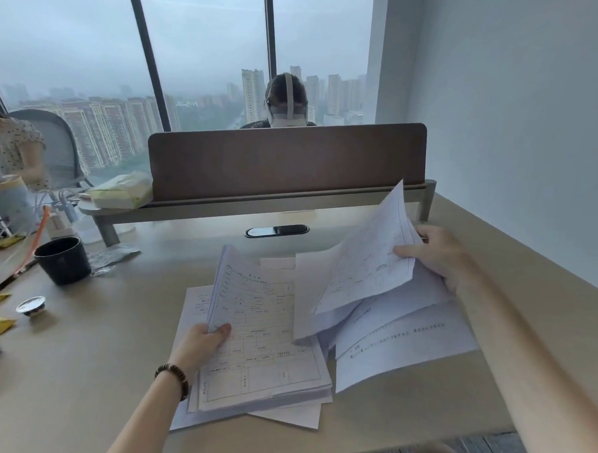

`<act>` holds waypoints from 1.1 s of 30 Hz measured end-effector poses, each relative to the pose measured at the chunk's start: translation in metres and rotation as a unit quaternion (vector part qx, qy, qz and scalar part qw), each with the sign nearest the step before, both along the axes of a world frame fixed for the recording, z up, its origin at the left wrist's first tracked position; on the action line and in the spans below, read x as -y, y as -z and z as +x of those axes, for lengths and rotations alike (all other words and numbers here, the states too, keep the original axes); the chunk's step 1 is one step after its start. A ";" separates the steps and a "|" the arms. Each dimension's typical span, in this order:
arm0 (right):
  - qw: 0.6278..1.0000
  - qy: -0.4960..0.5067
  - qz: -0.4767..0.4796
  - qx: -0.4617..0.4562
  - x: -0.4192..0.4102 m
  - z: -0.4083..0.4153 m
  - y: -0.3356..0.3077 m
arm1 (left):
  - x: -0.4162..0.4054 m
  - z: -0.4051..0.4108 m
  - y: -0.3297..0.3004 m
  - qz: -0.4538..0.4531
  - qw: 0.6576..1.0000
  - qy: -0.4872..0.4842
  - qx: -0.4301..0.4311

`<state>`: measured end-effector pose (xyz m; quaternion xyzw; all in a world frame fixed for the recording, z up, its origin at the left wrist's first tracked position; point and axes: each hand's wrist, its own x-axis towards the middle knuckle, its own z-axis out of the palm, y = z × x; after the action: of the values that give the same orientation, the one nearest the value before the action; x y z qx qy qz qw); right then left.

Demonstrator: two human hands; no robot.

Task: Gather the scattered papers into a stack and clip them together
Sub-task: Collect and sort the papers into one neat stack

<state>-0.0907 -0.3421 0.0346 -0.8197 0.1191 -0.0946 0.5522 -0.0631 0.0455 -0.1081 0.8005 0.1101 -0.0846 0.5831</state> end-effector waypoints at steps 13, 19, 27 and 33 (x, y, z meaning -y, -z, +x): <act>0.986 -0.051 -0.099 0.120 -0.035 -0.014 -0.087 | -0.004 -0.009 -0.019 -0.004 1.000 0.012 0.001; 0.983 -0.054 -0.053 0.170 -0.040 -0.017 -0.088 | -0.024 -0.013 -0.041 -0.032 0.998 -0.023 0.041; 0.987 -0.090 0.029 0.128 -0.041 -0.009 -0.067 | -0.069 -0.027 -0.085 -0.049 0.976 -0.153 0.148; 0.986 -0.106 0.059 0.115 -0.044 -0.005 -0.051 | -0.069 -0.031 -0.103 -0.059 0.950 -0.199 0.231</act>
<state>-0.0955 -0.2983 0.0859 -0.7773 -0.0277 -0.1221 0.6166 -0.0942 0.1148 -0.0049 0.7243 0.1242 0.2145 0.6434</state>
